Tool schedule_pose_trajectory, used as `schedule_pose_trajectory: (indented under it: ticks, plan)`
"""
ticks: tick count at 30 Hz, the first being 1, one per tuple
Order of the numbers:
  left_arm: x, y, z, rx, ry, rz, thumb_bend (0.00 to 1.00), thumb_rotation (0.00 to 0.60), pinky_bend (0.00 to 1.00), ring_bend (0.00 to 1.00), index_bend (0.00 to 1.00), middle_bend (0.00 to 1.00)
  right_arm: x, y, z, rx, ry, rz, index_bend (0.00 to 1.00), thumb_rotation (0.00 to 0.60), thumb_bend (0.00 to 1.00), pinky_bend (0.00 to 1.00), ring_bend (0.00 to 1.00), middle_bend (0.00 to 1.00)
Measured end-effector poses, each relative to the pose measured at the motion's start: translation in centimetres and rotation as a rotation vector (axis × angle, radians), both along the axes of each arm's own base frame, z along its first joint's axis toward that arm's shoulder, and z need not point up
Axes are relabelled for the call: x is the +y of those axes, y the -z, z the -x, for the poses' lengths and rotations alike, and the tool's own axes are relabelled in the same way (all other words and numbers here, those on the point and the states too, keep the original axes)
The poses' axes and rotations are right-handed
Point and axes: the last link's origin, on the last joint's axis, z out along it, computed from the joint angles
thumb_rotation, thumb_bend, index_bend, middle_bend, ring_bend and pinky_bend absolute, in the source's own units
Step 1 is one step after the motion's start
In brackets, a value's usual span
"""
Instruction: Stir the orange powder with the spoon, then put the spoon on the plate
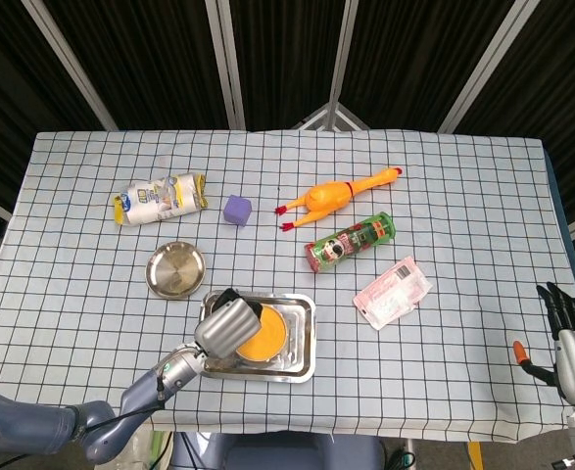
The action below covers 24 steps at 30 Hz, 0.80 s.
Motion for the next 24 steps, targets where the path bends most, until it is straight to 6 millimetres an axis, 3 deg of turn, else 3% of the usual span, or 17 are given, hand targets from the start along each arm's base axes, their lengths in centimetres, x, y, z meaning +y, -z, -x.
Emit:
schedule_pose_trajectory:
  ticks: [10,24]
  plan:
    - [-0.1,1.9,-0.1,0.037,0.002,0.008,0.66,0.6,0.97,1.0,0.84,1.0,0.0,0.0,0.0,-0.004,-0.001,-0.001,0.0,0.6,0.41,0.0,0.0,0.0]
    - [0.8,2.4,-1.7,-0.05,-0.031,-0.06,0.65,0.6,0.97,1.0,0.84,1.0,0.0,0.0,0.0,-0.004,-0.001,-0.002,0.0,0.6,0.41,0.0,0.0,0.0]
